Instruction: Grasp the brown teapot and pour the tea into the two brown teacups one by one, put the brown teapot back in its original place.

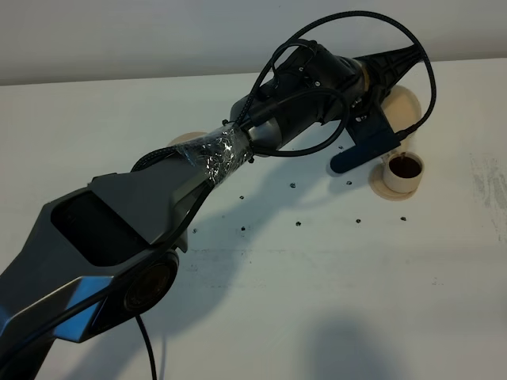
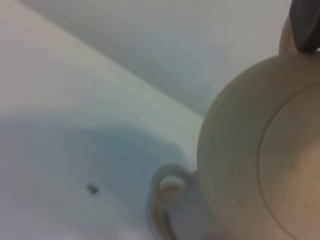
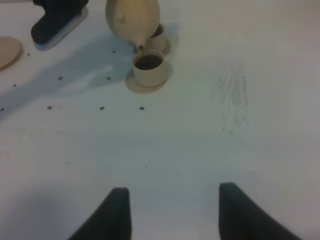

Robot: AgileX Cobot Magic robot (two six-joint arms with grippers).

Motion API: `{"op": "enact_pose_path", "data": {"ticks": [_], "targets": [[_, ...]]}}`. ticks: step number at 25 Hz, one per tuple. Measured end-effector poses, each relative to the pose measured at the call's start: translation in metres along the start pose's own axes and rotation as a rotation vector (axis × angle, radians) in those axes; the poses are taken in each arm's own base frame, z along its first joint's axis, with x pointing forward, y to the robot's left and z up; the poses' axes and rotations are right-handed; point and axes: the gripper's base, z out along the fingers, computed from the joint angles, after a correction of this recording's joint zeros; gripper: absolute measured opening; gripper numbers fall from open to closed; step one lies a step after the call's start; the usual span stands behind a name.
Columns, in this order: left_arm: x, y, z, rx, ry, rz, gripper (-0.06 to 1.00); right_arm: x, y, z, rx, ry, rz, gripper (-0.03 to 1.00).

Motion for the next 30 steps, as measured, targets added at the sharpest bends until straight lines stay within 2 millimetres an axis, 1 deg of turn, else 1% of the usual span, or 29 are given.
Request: {"op": "enact_pose_path", "data": {"ticks": [5, 8, 11, 15, 18, 20, 25, 30], "targets": [[0.0, -0.002, -0.006, 0.054, -0.035, -0.078, 0.09, 0.0, 0.0, 0.0, 0.0, 0.0, 0.0, 0.4], [0.006, 0.001, -0.017, 0.066, -0.044, -0.149, 0.09, 0.0, 0.0, 0.0, 0.0, 0.0, 0.0, 0.4], [0.017, 0.003, -0.032, 0.081, -0.054, -0.251, 0.09, 0.0, 0.0, 0.0, 0.0, 0.0, 0.0, 0.4], [0.03, -0.005, -0.045, 0.157, -0.084, -0.426, 0.09, 0.0, 0.0, 0.0, 0.0, 0.0, 0.0, 0.4], [0.039, -0.016, -0.05, 0.234, -0.085, -0.558, 0.09, 0.0, 0.0, 0.0, 0.0, 0.0, 0.0, 0.4], [0.041, -0.022, -0.052, 0.279, -0.094, -0.68, 0.09, 0.0, 0.0, 0.0, 0.0, 0.0, 0.0, 0.4], [0.037, -0.028, -0.055, 0.38, -0.107, -1.002, 0.09, 0.0, 0.0, 0.0, 0.0, 0.0, 0.0, 0.4], [0.032, -0.03, -0.057, 0.465, -0.093, -1.218, 0.09, 0.0, 0.0, 0.0, 0.0, 0.0, 0.0, 0.4]]}}
